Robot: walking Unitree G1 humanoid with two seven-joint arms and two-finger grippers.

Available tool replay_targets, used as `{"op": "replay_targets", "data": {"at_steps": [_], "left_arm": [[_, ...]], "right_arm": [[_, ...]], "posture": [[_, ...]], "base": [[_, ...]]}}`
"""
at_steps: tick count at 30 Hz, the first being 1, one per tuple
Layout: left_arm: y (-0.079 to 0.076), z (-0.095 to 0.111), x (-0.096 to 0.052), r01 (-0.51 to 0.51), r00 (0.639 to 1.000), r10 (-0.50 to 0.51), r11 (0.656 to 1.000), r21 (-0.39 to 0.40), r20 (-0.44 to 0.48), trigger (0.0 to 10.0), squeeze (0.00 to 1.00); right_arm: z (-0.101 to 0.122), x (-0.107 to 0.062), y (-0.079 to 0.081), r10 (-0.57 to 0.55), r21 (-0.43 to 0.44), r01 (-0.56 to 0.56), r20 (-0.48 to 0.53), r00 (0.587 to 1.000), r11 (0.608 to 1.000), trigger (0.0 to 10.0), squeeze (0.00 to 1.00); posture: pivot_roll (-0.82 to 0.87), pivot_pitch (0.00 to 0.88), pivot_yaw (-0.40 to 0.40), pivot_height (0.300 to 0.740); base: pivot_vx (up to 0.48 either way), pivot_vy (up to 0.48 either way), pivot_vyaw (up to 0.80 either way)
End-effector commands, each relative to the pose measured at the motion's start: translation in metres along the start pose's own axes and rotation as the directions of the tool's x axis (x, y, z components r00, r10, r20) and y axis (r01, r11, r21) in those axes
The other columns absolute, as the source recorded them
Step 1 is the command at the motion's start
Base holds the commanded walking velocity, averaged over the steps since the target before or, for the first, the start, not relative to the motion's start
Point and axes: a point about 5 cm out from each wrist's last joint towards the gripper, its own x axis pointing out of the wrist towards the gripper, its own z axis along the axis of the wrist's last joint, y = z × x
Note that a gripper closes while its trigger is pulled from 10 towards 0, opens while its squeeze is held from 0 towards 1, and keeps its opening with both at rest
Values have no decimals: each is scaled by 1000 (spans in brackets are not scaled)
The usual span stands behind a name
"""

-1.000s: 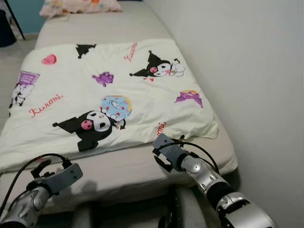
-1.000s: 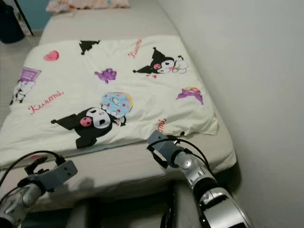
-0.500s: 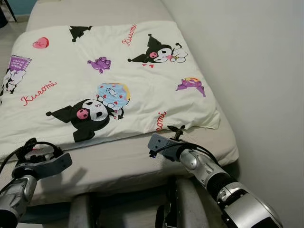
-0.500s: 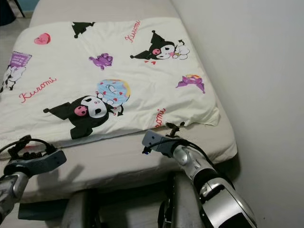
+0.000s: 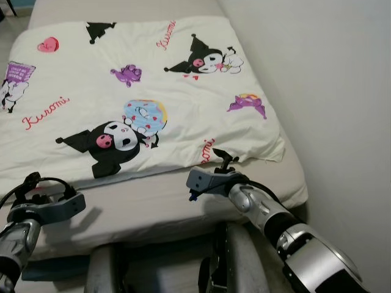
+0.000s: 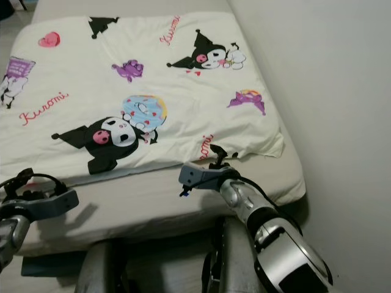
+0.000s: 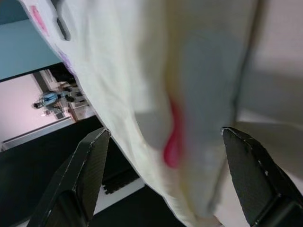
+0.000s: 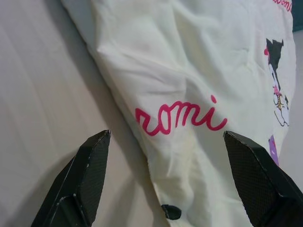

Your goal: Clean up the room

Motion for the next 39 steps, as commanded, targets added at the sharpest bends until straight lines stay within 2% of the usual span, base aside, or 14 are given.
{"op": "replay_targets", "data": {"at_steps": [1, 3, 9, 11, 13, 15, 17, 20, 24, 28, 35, 39], "left_arm": [[-15, -5, -7, 97, 995, -97, 995, 21, -15, 10000, 0], [-14, -5, -6, 97, 995, -96, 995, 37, -20, 10000, 0], [-14, -5, -5, 94, 995, -93, 994, 47, -22, 10000, 0], [-15, -6, -5, 95, 995, -93, 993, 64, -27, 10000, 0], [-16, -9, -7, 88, 996, -84, 991, 99, -41, 10000, 0], [-16, -9, -7, 88, 996, -84, 991, 99, -41, 10000, 0], [-9, -11, -4, 51, 998, -46, 991, 120, -49, 10000, 0], [-3, -11, 0, 24, 999, -18, 992, 127, -47, 10000, 0], [15, -12, 8, -34, 998, 41, 988, 154, -47, 10000, 0], [24, -9, 14, -55, 997, 62, 983, 178, -36, 10000, 0], [30, -1, 20, -44, 999, 48, 978, 205, -15, 10000, 0], [38, -1, 22, -94, 995, 100, 976, 198, -17, 10000, 0]], "right_arm": [[-1, -3, 13, 79, -16, -78, 4, 997, 997, 10000, 0], [3, -3, 18, 106, -5, -106, 22, 994, 994, 10000, 0], [4, -3, 20, 109, -1, -109, 24, 994, 994, 10000, 0], [5, -3, 21, 104, -15, -104, 26, 994, 995, 10000, 0], [7, -2, 24, 102, -98, -99, 25, 995, 990, 10000, 0], [7, -2, 24, 102, -98, -99, 25, 995, 990, 10000, 0], [10, 0, 21, 73, -181, -66, 30, 997, 981, 10000, 0], [12, 3, 17, 58, -215, -50, 32, 998, 975, 10000, 0], [17, 8, 4, 26, -260, -17, 30, 999, 965, 10000, 0], [21, 10, 1, 21, -282, -7, 47, 999, 960, 10000, 0], [20, 9, 4, 26, -289, -7, 62, 998, 957, 10000, 0], [20, 7, 6, 21, -277, 1, 75, 997, 961, 10000, 0]], "posture": [[-3, 506, -85, 564], [-9, 512, -83, 564], [-9, 513, -83, 564], [-9, 520, -88, 564], [-12, 524, -92, 564], [-12, 524, -92, 564], [-13, 530, -96, 564], [-12, 538, -98, 564], [-52, 552, -97, 564], [-92, 549, -99, 564], [-99, 562, -94, 564], [-132, 556, -94, 564]], "base": [[0, 0, 0], [0, 0, 0], [0, 0, 0], [0, 0, 0], [0, 0, 0], [0, 0, 0], [0, 0, 0], [0, 0, 0], [0, 0, 0], [0, 0, 0], [0, 0, 0], [0, 0, 0]]}}
